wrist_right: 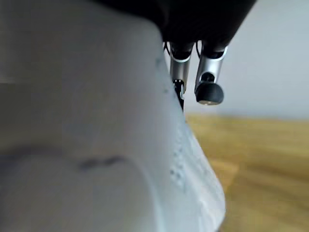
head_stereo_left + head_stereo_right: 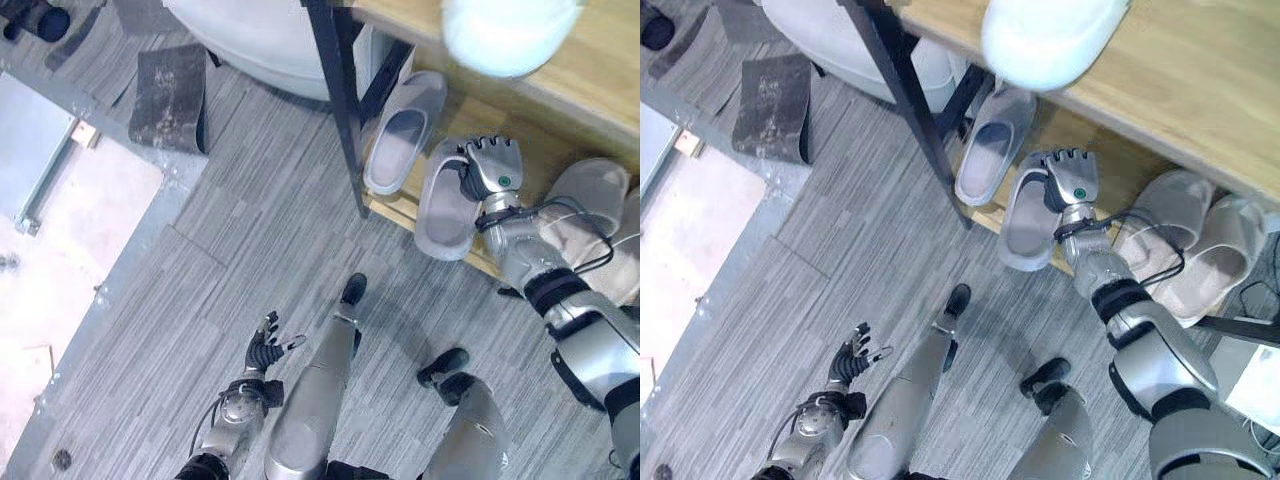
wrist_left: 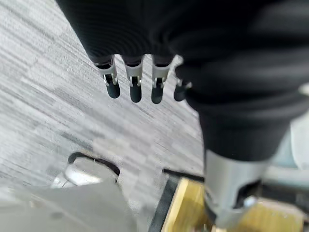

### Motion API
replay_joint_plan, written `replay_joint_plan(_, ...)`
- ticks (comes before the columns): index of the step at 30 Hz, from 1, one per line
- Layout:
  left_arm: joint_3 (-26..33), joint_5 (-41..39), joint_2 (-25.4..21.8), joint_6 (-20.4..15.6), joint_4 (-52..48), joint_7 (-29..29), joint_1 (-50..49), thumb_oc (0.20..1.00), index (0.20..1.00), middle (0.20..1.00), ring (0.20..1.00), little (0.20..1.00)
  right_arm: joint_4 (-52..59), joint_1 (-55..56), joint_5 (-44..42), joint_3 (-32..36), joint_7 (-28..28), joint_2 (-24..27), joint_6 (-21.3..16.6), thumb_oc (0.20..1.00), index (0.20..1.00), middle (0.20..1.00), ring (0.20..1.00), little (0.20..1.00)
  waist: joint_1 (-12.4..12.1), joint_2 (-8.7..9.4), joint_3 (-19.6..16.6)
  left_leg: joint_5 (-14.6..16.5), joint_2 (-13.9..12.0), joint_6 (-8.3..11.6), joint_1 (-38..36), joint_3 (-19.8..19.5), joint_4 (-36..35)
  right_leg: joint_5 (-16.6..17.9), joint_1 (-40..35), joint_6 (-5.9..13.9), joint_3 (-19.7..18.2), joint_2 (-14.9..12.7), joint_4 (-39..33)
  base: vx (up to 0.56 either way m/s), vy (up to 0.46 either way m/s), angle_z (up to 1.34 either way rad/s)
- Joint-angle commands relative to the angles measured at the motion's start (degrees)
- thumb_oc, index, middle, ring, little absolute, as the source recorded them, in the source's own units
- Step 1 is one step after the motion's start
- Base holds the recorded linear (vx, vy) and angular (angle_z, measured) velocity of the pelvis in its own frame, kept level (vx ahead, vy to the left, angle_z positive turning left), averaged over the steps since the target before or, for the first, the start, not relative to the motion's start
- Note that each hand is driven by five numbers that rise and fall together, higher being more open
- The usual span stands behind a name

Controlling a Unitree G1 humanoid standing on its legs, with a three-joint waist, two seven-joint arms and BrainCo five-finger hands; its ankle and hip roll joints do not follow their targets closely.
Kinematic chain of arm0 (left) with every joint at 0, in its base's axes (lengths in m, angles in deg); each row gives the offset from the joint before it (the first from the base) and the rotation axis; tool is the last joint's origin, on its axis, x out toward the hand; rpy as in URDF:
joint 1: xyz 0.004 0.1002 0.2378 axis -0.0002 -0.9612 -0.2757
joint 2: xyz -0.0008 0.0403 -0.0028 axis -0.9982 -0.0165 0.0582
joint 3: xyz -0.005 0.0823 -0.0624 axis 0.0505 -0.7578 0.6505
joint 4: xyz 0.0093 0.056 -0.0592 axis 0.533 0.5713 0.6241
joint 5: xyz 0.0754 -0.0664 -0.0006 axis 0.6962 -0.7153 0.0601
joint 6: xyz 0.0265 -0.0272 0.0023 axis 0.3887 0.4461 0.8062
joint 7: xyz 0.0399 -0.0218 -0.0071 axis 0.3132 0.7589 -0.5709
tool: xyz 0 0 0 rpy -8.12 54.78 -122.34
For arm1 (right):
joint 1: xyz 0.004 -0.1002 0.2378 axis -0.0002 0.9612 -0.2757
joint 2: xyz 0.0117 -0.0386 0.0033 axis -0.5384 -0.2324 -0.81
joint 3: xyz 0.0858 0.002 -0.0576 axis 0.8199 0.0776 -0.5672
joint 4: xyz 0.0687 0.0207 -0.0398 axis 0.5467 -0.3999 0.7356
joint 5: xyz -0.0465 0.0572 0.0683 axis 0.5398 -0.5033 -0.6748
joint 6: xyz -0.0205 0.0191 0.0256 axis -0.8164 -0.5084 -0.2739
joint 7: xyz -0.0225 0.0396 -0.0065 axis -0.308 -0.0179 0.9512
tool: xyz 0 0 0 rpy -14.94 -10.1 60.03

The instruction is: Arrange the slippers neatly on the shoe rack.

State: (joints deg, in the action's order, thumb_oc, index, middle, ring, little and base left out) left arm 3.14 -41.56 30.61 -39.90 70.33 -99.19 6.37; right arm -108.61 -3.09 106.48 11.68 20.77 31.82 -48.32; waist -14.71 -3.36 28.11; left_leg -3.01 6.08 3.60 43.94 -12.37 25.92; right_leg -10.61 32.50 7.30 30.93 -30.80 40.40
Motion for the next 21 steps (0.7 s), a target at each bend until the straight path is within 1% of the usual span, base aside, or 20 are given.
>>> replay_joint_plan(1, -0.8, -1.9, -0.5, -2.4, -0.7, 0.1, -0.6, 1.0, 1.0, 1.0, 1.0, 1.0, -2.3, -2.9, 2.7, -2.7, -1.3, 4.3, 2.4, 0.2, 0.2, 0.2, 0.2, 0.2, -1.6, -0.37, -1.0, 9.6, 1.7, -1.31, 1.8, 0.7, 7.8, 0.8, 4.2, 1.13, -2.4, 2.5, -1.7, 0.01, 0.034, 0.13)
replay_joint_plan(3, -1.1, -2.9, -0.8, -2.6, -2.4, 0.3, -0.7, 1.0, 1.0, 1.0, 1.0, 1.0, -7.2, -4.3, 3.5, -4.9, -2.0, 4.9, 3.1, 0.2, 0.2, 0.2, 0.2, 0.2, -1.9, -0.81, -0.7, 10.0, 2.3, -1.45, 4.2, 0.4, 9.5, -0.1, 6.6, 1.03, -2.9, 1.7, 0.7, 0.01, 0.016, 0.04)
replay_joint_plan(6, -0.7, -3.9, -1.4, -2.6, -3.8, 0.8, -1.5, 1.0, 1.0, 1.0, 1.0, 1.0, -11.8, -6.9, 4.8, -7.4, -1.5, 7.1, 4.5, 0.2, 0.2, 0.2, 0.2, 0.2, -2.5, -1.51, -0.6, 10.0, 3.1, -1.49, 6.7, 0.2, 10.5, -0.9, 9.4, 0.98, -3.4, 0.7, 2.8, 0.02, 0.022, 0.14)
replay_joint_plan(10, 0.4, -5.0, -1.6, -2.6, -4.7, 1.1, -3.5, 1.0, 1.0, 1.0, 1.0, 1.0, -16.2, -9.1, 2.4, -5.8, -1.6, 10.4, 5.3, 0.2, 0.2, 0.2, 0.2, 0.2, -3.0, -2.43, -0.3, 9.8, 4.1, -1.77, 9.4, 0.0, 11.2, -1.4, 12.4, 0.93, -3.8, -0.6, 4.6, 0.02, 0.02, 0.16)
replay_joint_plan(11, 0.4, -5.0, -1.6, -2.6, -4.7, 1.1, -3.5, 1.0, 1.0, 1.0, 1.0, 1.0, -16.2, -9.1, 2.4, -5.8, -1.7, 10.4, 5.3, 0.2, 0.2, 0.2, 0.2, 0.2, -3.0, -2.41, -0.4, 9.8, 4.1, -1.78, 9.4, 0.0, 11.2, -1.4, 12.5, 0.93, -3.8, -0.7, 4.7, 0.03, 0.004, 0.18)
replay_joint_plan(12, 0.5, -5.0, -1.8, -2.5, -4.8, 1.3, -4.0, 1.0, 1.0, 1.0, 1.0, 1.0, -17.6, -10.2, 1.3, -5.2, -2.6, 12.1, 6.0, 0.2, 0.2, 0.2, 0.2, 0.2, -3.1, -2.76, -0.3, 9.7, 4.5, -1.86, 9.8, -0.2, 11.0, -1.5, 13.1, 1.01, -3.9, -1.0, 5.1, 0.02, 0.005, 0.07)
replay_joint_plan(15, 0.5, -5.2, -1.9, -2.5, -5.0, 1.5, -4.2, 1.0, 1.0, 1.0, 1.0, 1.0, -17.9, -11.0, 0.2, -4.6, -3.1, 12.8, 6.1, 0.2, 0.2, 0.2, 0.2, 0.2, -3.0, -3.08, -0.2, 9.7, 4.8, -1.95, 10.2, -0.1, 11.1, -1.6, 13.6, 1.05, -4.0, -1.1, 5.4, 0.03, 0.009, 0.11)
replay_joint_plan(18, 0.4, -5.3, -2.0, -2.2, -5.0, 1.7, -4.2, 1.0, 1.0, 1.0, 1.0, 1.0, -19.5, -12.6, -3.2, -2.2, -3.4, 13.6, 6.2, 0.2, 0.2, 0.2, 0.2, 0.2, -3.1, -3.53, 0.0, 9.5, 5.1, -2.12, 10.6, -0.2, 10.8, -1.5, 14.3, 1.14, -4.2, -1.4, 5.6, 0.03, 0.004, 0.1)
replay_joint_plan(19, 0.0, -5.6, -2.0, -1.9, -5.3, 1.6, -3.5, 1.0, 1.0, 1.0, 1.0, 1.0, -19.8, -14.4, -8.3, 0.5, -1.6, 12.8, 4.9, 1.0, 1.0, 1.0, 1.0, 1.0, -3.1, -3.58, 0.4, 9.6, 5.1, -2.25, 10.7, 0.0, 10.7, -1.2, 15.0, 1.32, -4.7, -1.5, 5.5, 0.05, 0.002, 0.03)
replay_joint_plan(20, -0.1, -5.6, -2.0, -1.8, -5.5, 1.6, -3.1, 1.0, 1.0, 1.0, 1.0, 1.0, -20.4, -15.2, -10.2, 1.2, -0.7, 12.6, 4.6, 1.0, 1.0, 1.0, 1.0, 1.0, -3.1, -3.56, 0.4, 9.5, 5.1, -2.26, 10.7, 0.1, 10.5, -1.2, 15.1, 1.34, -4.8, -1.4, 5.5, 0.04, -0.001, -0.03)
replay_joint_plan(21, 0.0, -5.6, -2.1, -1.8, -5.5, 1.6, -3.0, 1.0, 1.0, 1.0, 1.0, 1.0, -20.5, -15.3, -10.2, 1.2, -0.7, 12.6, 4.6, 1.0, 1.0, 1.0, 1.0, 1.0, -3.1, -3.53, 0.4, 9.5, 5.1, -2.27, 10.7, 0.1, 10.5, -1.2, 15.1, 1.33, -4.9, -1.4, 5.5, 0.03, -0.009, -0.07)
